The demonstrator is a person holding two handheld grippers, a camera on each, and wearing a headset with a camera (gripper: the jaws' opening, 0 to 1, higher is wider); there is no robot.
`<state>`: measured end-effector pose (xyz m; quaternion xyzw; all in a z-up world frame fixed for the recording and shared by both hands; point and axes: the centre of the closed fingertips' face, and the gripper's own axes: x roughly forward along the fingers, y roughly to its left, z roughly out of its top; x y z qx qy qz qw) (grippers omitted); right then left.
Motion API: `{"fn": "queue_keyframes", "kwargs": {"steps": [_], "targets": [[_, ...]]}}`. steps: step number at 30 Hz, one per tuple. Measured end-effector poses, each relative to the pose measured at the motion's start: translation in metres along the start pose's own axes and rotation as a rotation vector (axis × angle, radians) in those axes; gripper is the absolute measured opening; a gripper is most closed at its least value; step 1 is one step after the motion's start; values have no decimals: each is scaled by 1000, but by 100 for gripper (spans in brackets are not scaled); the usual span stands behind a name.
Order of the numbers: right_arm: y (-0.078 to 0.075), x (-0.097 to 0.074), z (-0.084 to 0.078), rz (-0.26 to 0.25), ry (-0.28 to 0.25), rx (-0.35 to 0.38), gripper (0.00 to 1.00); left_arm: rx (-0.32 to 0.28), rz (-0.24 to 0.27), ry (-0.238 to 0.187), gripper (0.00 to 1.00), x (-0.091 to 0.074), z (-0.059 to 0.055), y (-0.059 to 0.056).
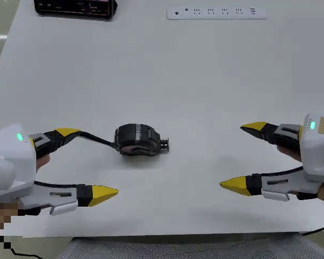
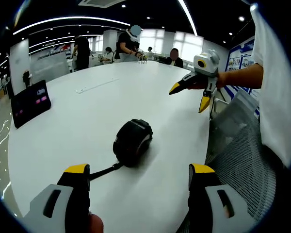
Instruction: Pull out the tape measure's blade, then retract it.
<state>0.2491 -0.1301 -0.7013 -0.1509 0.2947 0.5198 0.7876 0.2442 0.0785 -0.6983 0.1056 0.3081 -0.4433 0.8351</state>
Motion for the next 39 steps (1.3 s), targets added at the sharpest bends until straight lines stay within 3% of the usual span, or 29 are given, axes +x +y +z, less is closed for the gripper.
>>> {"fn": "queue_keyframes", "kwargs": {"steps": [12, 24, 39], "targets": [[-7, 17, 3, 39, -5, -27, 71, 44, -31, 32, 77, 14, 3, 4], [-5, 35, -4, 91, 44, -72, 70, 105, -65, 96, 74, 32, 1, 10], [-7, 48, -4, 128, 64, -93, 68, 159, -108, 188, 57, 49, -3, 16]]}}
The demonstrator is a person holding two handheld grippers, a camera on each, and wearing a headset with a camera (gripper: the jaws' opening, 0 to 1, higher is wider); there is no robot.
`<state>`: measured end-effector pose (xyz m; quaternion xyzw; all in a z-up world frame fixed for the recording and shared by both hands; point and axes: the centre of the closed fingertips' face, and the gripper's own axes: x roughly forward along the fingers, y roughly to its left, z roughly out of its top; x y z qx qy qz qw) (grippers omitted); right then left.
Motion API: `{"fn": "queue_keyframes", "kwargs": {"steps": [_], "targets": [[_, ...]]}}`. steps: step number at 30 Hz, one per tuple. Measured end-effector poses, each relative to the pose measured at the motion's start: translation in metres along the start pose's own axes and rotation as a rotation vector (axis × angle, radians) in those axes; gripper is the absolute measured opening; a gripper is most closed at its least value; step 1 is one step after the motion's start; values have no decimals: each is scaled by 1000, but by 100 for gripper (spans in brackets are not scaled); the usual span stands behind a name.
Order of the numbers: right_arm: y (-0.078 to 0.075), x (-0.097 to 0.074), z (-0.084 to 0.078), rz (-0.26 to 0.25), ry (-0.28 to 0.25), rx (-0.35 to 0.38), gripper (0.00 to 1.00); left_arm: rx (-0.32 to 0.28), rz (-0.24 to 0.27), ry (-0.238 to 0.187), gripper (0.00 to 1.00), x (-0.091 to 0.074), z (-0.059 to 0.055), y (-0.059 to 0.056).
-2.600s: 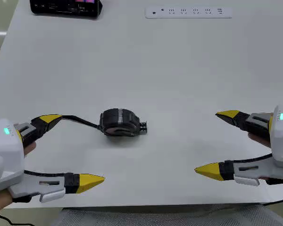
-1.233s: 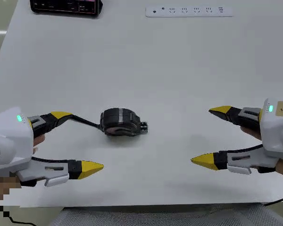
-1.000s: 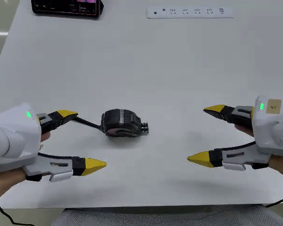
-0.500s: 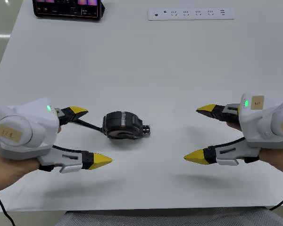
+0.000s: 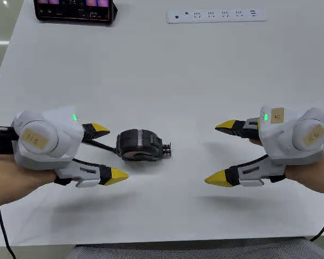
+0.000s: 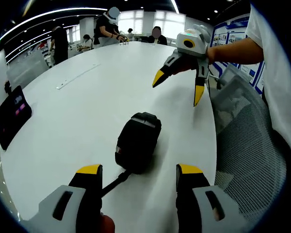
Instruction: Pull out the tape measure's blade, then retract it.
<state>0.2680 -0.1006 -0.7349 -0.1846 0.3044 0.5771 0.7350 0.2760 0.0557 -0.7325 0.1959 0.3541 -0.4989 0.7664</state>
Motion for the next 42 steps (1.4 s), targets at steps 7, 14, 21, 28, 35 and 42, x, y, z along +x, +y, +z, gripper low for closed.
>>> {"fn": "queue_keyframes", "kwargs": {"steps": [7, 14, 21, 28, 35, 42], "targets": [[-2, 4, 4, 6, -5, 0, 67, 28, -27, 42, 46, 10, -1, 1], [-2, 6, 5, 11, -5, 0, 67, 60, -36, 67, 38, 16, 0, 5], [-2, 9, 4, 15, -4, 0, 67, 87, -47, 83, 34, 23, 1, 6], [0, 11, 5, 20, -5, 5, 66, 101, -51, 86, 30, 26, 2, 7], [0, 14, 6, 25, -4, 1, 64, 117, -58, 90, 28, 28, 2, 7], [1, 19, 8, 36, -8, -9, 60, 153, -69, 107, 28, 29, 2, 7]]}}
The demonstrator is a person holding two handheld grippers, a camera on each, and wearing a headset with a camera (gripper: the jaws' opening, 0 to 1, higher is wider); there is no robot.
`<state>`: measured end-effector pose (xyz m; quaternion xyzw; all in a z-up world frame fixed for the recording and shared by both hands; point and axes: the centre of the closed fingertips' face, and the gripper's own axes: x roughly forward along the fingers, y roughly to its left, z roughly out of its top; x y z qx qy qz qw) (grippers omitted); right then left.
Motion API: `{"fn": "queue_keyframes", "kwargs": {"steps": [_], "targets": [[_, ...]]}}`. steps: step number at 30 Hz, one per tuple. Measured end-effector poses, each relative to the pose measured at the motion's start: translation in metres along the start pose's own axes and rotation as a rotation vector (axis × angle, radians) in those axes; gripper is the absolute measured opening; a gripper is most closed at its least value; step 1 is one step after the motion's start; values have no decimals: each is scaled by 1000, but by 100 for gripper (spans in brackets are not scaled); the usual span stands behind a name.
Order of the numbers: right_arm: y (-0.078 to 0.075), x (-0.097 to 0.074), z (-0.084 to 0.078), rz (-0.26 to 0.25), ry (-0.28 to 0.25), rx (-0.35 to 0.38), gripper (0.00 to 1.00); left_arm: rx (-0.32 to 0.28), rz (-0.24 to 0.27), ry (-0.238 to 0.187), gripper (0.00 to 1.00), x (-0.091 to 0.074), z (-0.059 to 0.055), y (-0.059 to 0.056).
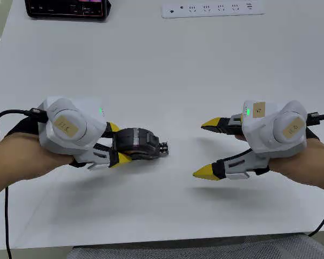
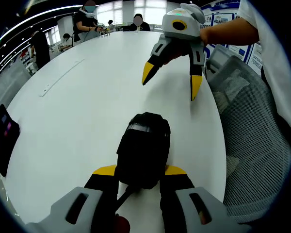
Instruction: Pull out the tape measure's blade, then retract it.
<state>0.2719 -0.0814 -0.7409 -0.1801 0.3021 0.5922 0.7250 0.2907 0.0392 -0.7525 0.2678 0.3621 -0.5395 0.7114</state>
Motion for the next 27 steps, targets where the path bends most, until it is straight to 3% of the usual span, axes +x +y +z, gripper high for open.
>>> {"fn": "queue_keyframes", "kwargs": {"steps": [14, 27], "targets": [[-6, 20, 8, 31, -32, -13, 47, 36, 9, 21, 26, 0, 0, 0], [-4, 43, 13, 74, -49, -73, 32, 65, 14, 35, 26, 1, -2, 1]]}}
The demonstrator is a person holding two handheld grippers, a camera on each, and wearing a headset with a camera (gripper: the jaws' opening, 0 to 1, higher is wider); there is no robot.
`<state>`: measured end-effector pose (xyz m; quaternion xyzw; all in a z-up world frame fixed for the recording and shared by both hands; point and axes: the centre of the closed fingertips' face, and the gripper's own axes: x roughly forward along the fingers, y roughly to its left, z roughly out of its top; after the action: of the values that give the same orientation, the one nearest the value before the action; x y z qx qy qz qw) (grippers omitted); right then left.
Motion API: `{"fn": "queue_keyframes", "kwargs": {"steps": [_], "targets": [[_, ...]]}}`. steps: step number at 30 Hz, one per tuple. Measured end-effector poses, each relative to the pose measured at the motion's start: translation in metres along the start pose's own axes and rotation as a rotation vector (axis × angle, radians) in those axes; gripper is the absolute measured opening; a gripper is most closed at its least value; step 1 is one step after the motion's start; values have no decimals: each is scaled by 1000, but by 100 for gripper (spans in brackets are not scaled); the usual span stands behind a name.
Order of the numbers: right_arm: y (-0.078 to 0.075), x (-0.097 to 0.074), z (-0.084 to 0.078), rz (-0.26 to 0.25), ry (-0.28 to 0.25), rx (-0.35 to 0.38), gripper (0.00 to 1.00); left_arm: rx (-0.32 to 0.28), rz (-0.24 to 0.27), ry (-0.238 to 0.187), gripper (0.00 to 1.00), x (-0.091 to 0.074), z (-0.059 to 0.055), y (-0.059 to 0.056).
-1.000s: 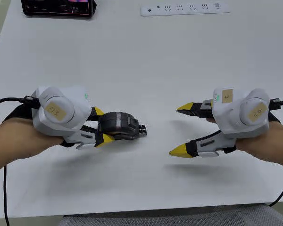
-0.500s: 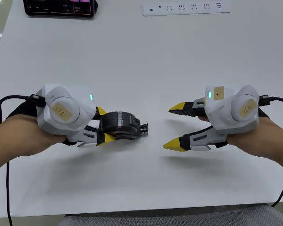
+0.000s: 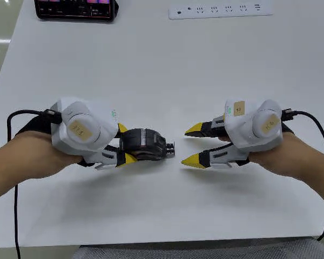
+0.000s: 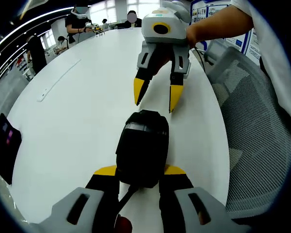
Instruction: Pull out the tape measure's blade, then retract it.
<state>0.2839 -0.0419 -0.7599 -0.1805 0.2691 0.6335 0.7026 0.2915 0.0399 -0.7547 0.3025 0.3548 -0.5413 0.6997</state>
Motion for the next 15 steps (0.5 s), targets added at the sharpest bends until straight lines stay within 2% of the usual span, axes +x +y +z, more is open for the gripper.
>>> {"fn": "queue_keyframes", "kwargs": {"steps": [7, 15], "targets": [[-1, 12, 1, 20, -6, -24, 25, 17, 7, 5, 26, 1, -1, 1], [-4, 17, 3, 23, -15, -30, 18, 36, 10, 5, 25, 1, -1, 2]]}}
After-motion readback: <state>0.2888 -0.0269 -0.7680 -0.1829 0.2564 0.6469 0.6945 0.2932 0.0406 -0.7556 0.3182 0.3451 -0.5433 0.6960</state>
